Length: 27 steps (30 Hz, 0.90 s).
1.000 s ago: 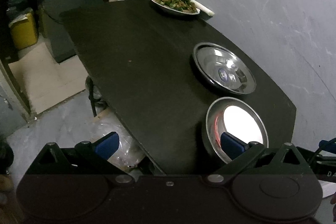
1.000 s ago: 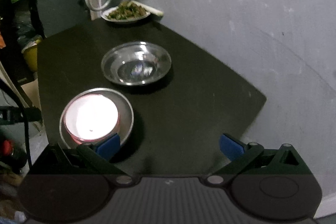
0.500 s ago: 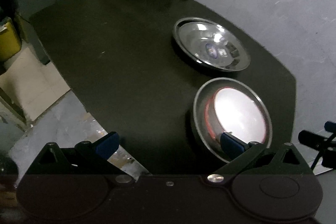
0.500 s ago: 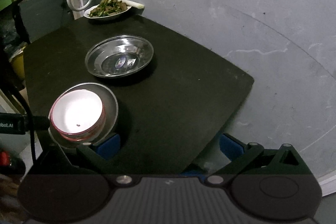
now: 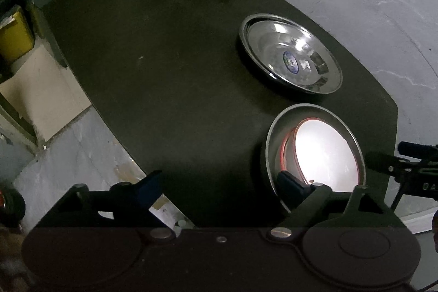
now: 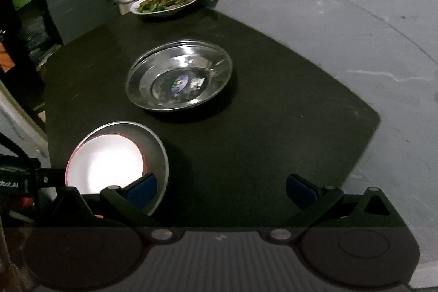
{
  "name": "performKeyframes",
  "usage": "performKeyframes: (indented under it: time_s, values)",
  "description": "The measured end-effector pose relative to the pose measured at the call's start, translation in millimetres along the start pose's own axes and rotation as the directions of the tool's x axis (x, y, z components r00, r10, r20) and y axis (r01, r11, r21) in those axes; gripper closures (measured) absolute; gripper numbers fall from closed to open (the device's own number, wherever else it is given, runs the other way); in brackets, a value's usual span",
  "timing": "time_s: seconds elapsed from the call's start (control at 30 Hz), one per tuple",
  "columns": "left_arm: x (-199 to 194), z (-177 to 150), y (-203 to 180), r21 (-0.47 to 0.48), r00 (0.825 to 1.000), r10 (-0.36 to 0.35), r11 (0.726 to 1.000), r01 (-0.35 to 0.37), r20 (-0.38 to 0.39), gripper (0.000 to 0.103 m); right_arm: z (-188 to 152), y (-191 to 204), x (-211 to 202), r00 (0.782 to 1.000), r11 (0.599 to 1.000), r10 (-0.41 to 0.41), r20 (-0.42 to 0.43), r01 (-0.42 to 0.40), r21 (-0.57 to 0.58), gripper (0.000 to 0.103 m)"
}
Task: Organize plates and bowls
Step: 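Close both tools on the steel bowl rim and lift it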
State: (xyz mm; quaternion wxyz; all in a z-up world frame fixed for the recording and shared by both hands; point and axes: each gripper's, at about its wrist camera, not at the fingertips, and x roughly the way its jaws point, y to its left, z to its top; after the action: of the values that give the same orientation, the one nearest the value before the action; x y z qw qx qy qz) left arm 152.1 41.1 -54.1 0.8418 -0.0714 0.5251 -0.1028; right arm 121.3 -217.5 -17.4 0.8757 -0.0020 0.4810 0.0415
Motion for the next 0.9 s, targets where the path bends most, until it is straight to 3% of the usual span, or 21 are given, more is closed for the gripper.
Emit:
performKeyframes:
  time_s: [0.23, 0.33, 0.4, 0.57, 0.83, 0.9]
  values:
    - [3, 2, 0, -0.045, 1.000, -0.019, 0.999, 0.019, -0.005, 0.028, 8, -2, 20, 0.996, 0.997, 0.067, -0.058, -0.069, -0.034, 0.014]
    - [5, 2, -2, -0.054, 0.999, -0.037, 0.998, 0.036, -0.008, 0.040, 10, -2, 28, 0.992, 0.995, 0.091, -0.084, -0.095, -0.043, 0.019]
    - [6, 3, -5, -0.056, 0.999, -0.052, 0.997, 0.051, -0.013, 0.054, 11, 0, 33, 0.989, 0.992, 0.109, -0.103, -0.114, -0.051, 0.022]
    - [8, 5, -11, -0.056, 0.997, -0.073, 0.996, 0.072, -0.014, 0.070, 12, 5, 44, 0.975, 0.984, 0.147, -0.165, -0.162, -0.081, 0.030]
    - [11, 5, -10, -0.079, 0.995, -0.096, 0.992, 0.094, -0.019, 0.074, 12, 2, 45, 0.961, 0.974, 0.218, -0.171, -0.226, -0.028, 0.052]
    - [12, 6, -11, -0.077, 0.996, -0.091, 0.993, 0.089, -0.021, 0.073, 13, 1, 46, 0.957, 0.972, 0.229, -0.177, -0.234, -0.007, 0.052]
